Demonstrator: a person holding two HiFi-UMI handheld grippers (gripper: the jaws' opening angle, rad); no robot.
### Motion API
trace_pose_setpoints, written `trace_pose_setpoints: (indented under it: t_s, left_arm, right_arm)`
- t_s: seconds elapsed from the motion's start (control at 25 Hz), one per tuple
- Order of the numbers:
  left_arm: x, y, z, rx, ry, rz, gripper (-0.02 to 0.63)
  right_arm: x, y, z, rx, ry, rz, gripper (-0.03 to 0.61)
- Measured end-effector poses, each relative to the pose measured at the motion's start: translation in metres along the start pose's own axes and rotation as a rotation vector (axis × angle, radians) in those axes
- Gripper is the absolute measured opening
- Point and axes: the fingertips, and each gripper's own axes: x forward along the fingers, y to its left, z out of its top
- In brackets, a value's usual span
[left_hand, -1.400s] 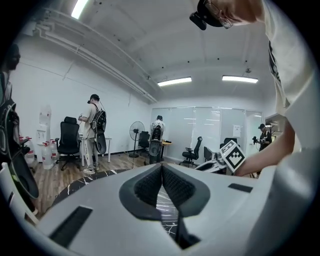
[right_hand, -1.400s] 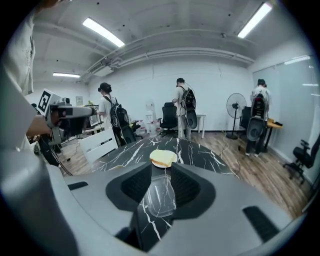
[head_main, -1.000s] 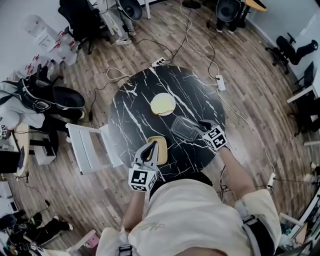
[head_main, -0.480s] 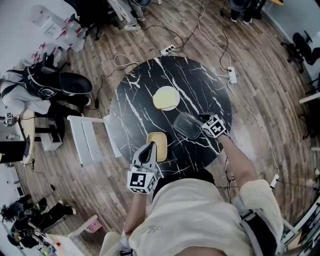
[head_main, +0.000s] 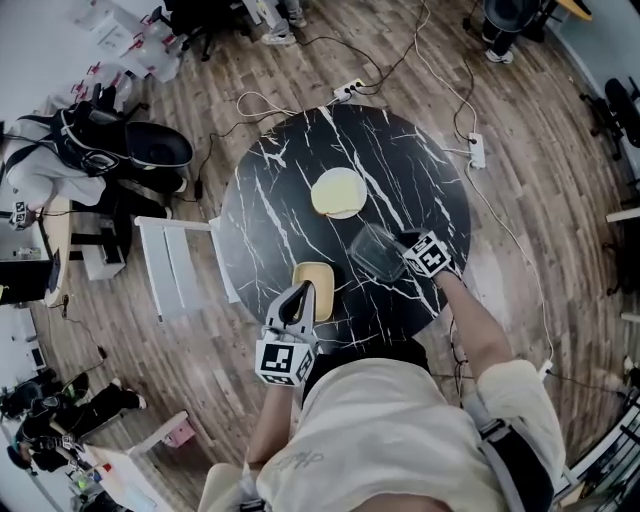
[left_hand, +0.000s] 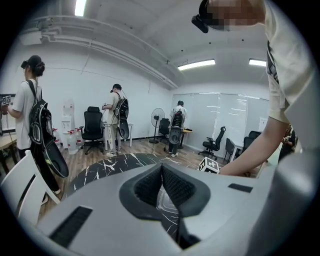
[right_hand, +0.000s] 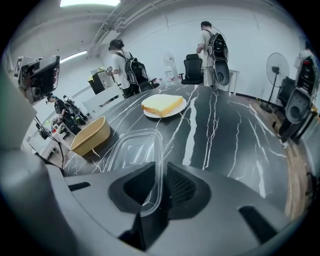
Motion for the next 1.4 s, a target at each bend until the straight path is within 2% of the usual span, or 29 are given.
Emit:
trace_pose_setpoints:
  t_s: [0.36,0.6,0.84,1.08,1.4]
  left_arm:
    - [0.005,-0.005,-0.009,-0.017,0.018,0.011,0.017]
    - [0.007,-0.008,-0.008,-0.017,0.02,0.007,0.017]
    - [0.008,-0.011,-0.008,-0.013,0.021,-0.004,0.017]
    - [0.006,-0.013,-0.009,-0.012,0.021,-0.006,0.017]
    - [0.0,-0.012,-0.008,-0.004,0.009,-0.019,0.017]
  right_arm:
    - [0.008,0.002,-0.004,0.051,0.01,0.078,0.04]
    - [0.011,0.0,-0.008,0.143,0.046,0.158,0.04]
    - [0.006,-0.004,0.001,0.163,0.052,0.144,0.04]
    - [0.007,-0.003,0.002,0.089,0.071,0.113,0.006]
    - [-0.005,0.002,0.009,0.06,-0.005,0.054,0.005]
